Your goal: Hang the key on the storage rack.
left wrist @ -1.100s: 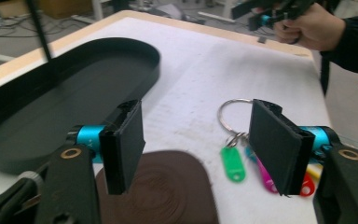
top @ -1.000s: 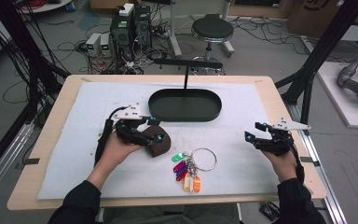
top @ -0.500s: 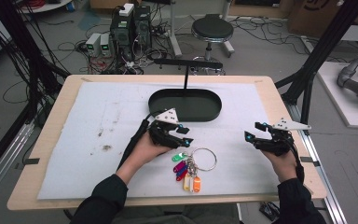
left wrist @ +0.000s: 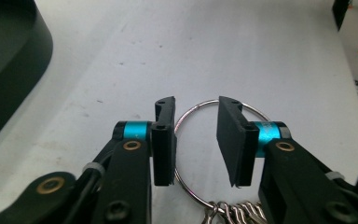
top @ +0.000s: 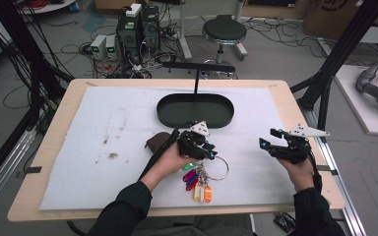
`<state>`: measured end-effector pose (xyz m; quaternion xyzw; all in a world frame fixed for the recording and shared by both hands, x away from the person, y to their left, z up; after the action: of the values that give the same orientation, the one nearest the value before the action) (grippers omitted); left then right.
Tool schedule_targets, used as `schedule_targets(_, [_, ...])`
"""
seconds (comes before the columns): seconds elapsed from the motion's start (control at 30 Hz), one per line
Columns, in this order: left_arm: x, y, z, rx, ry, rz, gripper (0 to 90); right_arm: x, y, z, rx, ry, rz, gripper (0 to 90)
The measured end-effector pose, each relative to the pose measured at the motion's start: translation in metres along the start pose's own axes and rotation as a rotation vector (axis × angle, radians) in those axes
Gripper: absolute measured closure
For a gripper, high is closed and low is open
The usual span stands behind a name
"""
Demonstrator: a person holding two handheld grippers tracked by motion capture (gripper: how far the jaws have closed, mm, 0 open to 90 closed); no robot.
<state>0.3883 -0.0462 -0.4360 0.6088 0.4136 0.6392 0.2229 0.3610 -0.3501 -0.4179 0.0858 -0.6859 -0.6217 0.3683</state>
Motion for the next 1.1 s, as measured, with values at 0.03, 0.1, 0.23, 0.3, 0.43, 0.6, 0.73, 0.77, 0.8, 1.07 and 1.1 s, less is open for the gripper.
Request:
schedule_targets(0.03, [-0.002,0.000,0.000,0.002,0.003,0.006,68.8,0.000,0.000,0.000,0.000,0.000,-0.002,33.7])
schedule_targets(0.1, [-0.006,0.000,0.001,0.014,-0.001,0.014,68.8,0.000,0.000,-0.001,0.000,0.000,-0.002,33.7])
schedule_targets(0.23, [-0.014,0.001,0.000,0.017,0.008,0.060,72.9,0.000,0.001,0.000,0.000,0.006,-0.006,33.7])
schedule_targets(0.3, [-0.017,0.001,0.000,0.007,0.022,0.095,73.8,0.000,0.001,0.001,-0.001,0.007,-0.009,33.7])
schedule_targets(0.43, [-0.024,-0.002,0.002,0.000,0.050,0.149,77.6,0.000,0.000,0.000,0.006,0.003,-0.002,33.7])
schedule_targets(0.6, [-0.026,-0.004,0.002,0.008,0.057,0.168,80.4,0.002,0.000,-0.001,0.004,0.002,-0.007,33.7])
schedule_targets(0.73, [-0.026,-0.004,0.001,-0.006,0.063,0.172,83.0,0.002,0.000,-0.001,0.004,0.003,-0.008,33.7])
schedule_targets(0.77, [-0.025,-0.004,0.000,-0.007,0.064,0.173,83.0,0.002,0.000,-0.001,0.004,0.003,-0.008,33.7])
schedule_targets(0.8, [-0.025,-0.004,0.000,-0.010,0.062,0.176,85.3,0.002,0.000,-0.001,0.003,0.002,-0.009,33.7])
schedule_targets(1.07, [-0.021,-0.005,0.002,0.013,0.039,0.154,85.9,0.004,0.000,-0.002,0.005,-0.001,-0.018,33.7])
schedule_targets(1.1, [-0.019,-0.005,0.002,0.023,0.033,0.137,85.9,0.004,0.001,-0.002,0.004,-0.001,-0.017,33.7])
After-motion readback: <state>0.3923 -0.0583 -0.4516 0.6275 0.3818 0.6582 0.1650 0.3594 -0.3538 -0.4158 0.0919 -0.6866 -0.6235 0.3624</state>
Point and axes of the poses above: each handheld gripper's, and its own axes: x roughly backward along the jaws, y roughly out of its top, z roughly to its left, the point moved 3 cm from there along -x, roughly forward along the jaws, and after that the axes turned 4 degrees about -z, right-handed, at the moved point
